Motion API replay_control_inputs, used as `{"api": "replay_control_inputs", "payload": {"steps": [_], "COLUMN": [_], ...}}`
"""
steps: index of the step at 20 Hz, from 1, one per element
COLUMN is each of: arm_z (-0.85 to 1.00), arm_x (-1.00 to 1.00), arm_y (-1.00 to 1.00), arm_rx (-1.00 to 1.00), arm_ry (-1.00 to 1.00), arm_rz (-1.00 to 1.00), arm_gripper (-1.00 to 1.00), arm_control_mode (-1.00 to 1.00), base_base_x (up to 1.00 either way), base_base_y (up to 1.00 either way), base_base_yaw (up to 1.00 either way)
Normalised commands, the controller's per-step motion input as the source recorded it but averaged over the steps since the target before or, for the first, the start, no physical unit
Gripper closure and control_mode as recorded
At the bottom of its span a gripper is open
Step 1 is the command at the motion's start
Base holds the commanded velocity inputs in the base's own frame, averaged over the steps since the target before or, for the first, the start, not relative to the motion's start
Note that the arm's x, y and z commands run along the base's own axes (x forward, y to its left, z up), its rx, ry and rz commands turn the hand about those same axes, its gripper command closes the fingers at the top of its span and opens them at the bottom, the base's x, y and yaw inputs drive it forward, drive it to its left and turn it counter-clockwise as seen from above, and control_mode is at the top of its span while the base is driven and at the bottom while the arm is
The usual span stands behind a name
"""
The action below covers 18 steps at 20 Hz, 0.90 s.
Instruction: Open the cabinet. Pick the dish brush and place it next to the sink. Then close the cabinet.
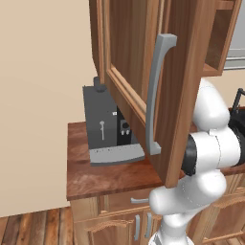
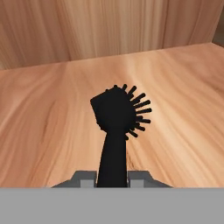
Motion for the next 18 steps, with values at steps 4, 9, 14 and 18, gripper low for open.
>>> {"api": "replay_control_inputs", "payload": {"steps": [4,9,14,18], "arm_z": [0.0,0.0,0.0,0.0], "arm_x": [-0.35,-0.46,-0.71,-0.86], "arm_y": [-0.22,-0.23,-0.17,-0.1], "arm_rx": [0.01,0.01,0.03,0.04], "arm_ry": [-0.03,-0.03,-0.06,-0.08], "arm_rz": [0.0,0.0,0.0,0.02], "arm_gripper": [1.0,1.0,1.0,1.0], "arm_control_mode": [-1.0,-1.0,-1.0,-1.0], "base_base_x": [0.0,0.0,0.0,0.0], "base_base_y": [0.0,0.0,0.0,0.0], "base_base_yaw": [0.0,0.0,0.0,0.0]}}
